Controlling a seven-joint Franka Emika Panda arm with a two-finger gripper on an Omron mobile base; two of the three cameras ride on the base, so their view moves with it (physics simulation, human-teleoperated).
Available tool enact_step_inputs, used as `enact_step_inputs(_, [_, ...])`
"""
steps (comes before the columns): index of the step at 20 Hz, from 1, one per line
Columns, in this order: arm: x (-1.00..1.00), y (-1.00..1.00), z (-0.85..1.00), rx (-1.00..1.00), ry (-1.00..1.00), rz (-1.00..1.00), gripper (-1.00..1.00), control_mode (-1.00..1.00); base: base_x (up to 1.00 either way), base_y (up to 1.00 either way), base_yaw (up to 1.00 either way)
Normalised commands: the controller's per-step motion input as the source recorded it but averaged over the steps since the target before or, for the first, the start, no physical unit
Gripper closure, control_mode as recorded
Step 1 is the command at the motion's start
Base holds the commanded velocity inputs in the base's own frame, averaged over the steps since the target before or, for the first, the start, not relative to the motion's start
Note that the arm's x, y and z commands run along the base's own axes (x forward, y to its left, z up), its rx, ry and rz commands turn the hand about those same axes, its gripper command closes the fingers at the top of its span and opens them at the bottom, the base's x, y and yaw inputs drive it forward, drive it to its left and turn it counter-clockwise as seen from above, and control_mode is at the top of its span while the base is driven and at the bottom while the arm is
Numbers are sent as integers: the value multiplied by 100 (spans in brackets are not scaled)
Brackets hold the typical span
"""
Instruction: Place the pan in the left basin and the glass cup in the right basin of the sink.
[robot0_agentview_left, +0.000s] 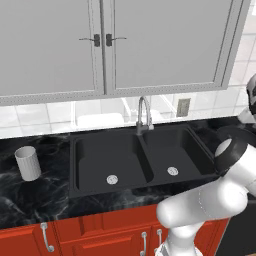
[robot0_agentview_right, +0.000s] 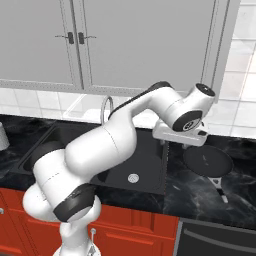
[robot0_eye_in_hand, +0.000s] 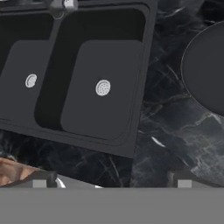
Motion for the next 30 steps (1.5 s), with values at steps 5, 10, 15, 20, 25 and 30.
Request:
enact_step_inputs(5, [0,0,-50,-8,1,7,-100,-100,0,0,0])
enact_step_inputs(10, [0,-2,-27,-13,0,8,-100,-100,0,0,0])
enact_step_inputs(15, [0,-16,-1,-14,0,8,-100,-100,0,0,0])
enact_step_inputs(20, [0,-16,-5,-11,0,5,-100,-100,0,0,0])
enact_step_inputs(25, [0,-16,-20,-8,0,2,-100,-100,0,0,0])
enact_step_inputs(30, [0,-11,-33,-4,0,0,-100,-100,0,0,0])
